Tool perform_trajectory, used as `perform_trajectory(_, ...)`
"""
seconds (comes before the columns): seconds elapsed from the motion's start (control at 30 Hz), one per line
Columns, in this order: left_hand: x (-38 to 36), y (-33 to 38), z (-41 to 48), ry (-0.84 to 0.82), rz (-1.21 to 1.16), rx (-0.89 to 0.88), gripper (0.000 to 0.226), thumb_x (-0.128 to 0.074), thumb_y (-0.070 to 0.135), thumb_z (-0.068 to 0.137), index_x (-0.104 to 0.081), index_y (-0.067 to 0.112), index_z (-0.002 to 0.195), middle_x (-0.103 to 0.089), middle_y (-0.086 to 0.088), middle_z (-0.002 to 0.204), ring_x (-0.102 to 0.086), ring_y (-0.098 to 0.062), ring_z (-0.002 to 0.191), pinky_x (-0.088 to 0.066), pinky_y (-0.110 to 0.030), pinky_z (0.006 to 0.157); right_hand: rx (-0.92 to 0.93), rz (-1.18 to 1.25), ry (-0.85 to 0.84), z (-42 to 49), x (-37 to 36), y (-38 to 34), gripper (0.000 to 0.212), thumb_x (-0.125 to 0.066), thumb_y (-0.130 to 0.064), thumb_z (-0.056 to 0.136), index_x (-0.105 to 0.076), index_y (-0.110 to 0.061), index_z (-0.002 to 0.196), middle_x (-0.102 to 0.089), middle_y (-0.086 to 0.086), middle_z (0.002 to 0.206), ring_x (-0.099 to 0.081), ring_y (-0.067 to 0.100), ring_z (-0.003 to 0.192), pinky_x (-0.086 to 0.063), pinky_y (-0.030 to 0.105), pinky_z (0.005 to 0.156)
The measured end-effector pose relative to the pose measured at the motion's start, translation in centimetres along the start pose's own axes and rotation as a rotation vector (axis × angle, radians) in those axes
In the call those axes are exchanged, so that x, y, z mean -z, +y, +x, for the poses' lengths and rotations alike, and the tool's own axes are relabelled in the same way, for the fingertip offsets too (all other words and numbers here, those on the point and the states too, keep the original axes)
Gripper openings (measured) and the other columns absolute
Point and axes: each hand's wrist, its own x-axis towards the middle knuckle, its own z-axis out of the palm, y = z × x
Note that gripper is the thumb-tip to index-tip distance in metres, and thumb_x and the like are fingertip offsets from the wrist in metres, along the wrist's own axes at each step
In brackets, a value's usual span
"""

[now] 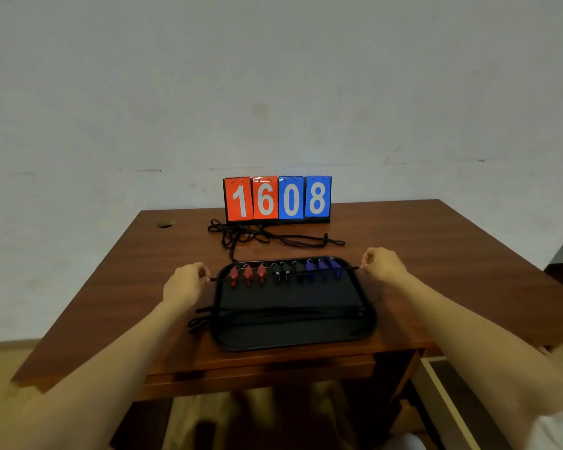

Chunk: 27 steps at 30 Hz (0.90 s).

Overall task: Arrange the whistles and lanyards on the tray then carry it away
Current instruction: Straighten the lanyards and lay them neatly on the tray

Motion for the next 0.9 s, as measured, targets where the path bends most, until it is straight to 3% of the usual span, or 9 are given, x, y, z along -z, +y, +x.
perform_trajectory(0.27, -1.9, -0.6, -1.4, -0.050, 0.041, 0.022, 0.015, -0.049, 0.016, 0.093, -0.063, 0.020, 0.093, -0.066, -0.004, 0.091, -0.062, -0.025, 0.080, -0.051, -0.034, 0.063, -0.046, -0.059, -0.080, -1.4, -1.7, 1.5, 0.015, -0.052, -0.015, 0.090, -0.063, -0.016, 0.080, -0.063, 0.004, 0.085, -0.060, 0.025, 0.083, -0.050, 0.032, 0.069)
perform_trajectory(0.5, -3.0, -0.9, -2.2, -0.077, 0.034, 0.016, 0.015, -0.051, 0.014, 0.091, -0.062, 0.023, 0.083, -0.068, -0.003, 0.091, -0.064, -0.023, 0.084, -0.054, -0.035, 0.070, -0.042, -0.075, -0.109, -2.0, -3.0, 2.9, 0.016, -0.054, -0.015, 0.090, -0.063, -0.017, 0.077, -0.067, 0.006, 0.092, -0.064, 0.026, 0.089, -0.054, 0.037, 0.078)
perform_trajectory(0.67, -3.3, -0.9, -2.3, -0.075, 0.065, 0.006, 0.015, -0.051, 0.015, 0.092, -0.063, 0.021, 0.088, -0.068, -0.004, 0.093, -0.064, -0.025, 0.085, -0.053, -0.035, 0.071, -0.001, -0.079, -0.092, -2.1, -3.8, 3.5, 0.015, -0.055, -0.016, 0.092, -0.062, -0.015, 0.079, -0.064, 0.004, 0.085, -0.064, 0.026, 0.088, -0.052, 0.037, 0.075)
perform_trajectory(0.77, -3.5, -1.0, -2.4, -0.070, 0.120, -0.006, 0.016, -0.050, 0.017, 0.092, -0.066, 0.021, 0.093, -0.067, -0.006, 0.102, -0.061, -0.027, 0.095, -0.052, -0.040, 0.083, 0.027, -0.118, -0.081, -2.2, -4.2, 3.8, 0.013, -0.055, -0.018, 0.092, -0.061, -0.015, 0.082, -0.064, 0.005, 0.087, -0.063, 0.026, 0.089, -0.053, 0.037, 0.076)
perform_trajectory(0.9, -3.8, -0.8, -2.7, -0.017, 0.258, -0.028, 0.025, -0.049, 0.026, 0.092, -0.065, 0.025, 0.111, -0.051, -0.005, 0.126, -0.036, -0.028, 0.127, -0.025, -0.046, 0.106, 0.077, -0.203, -0.033, -2.2, -4.4, 3.9, 0.013, -0.052, -0.021, 0.093, -0.064, -0.017, 0.096, -0.062, 0.009, 0.110, -0.057, 0.030, 0.105, -0.053, 0.042, 0.085)
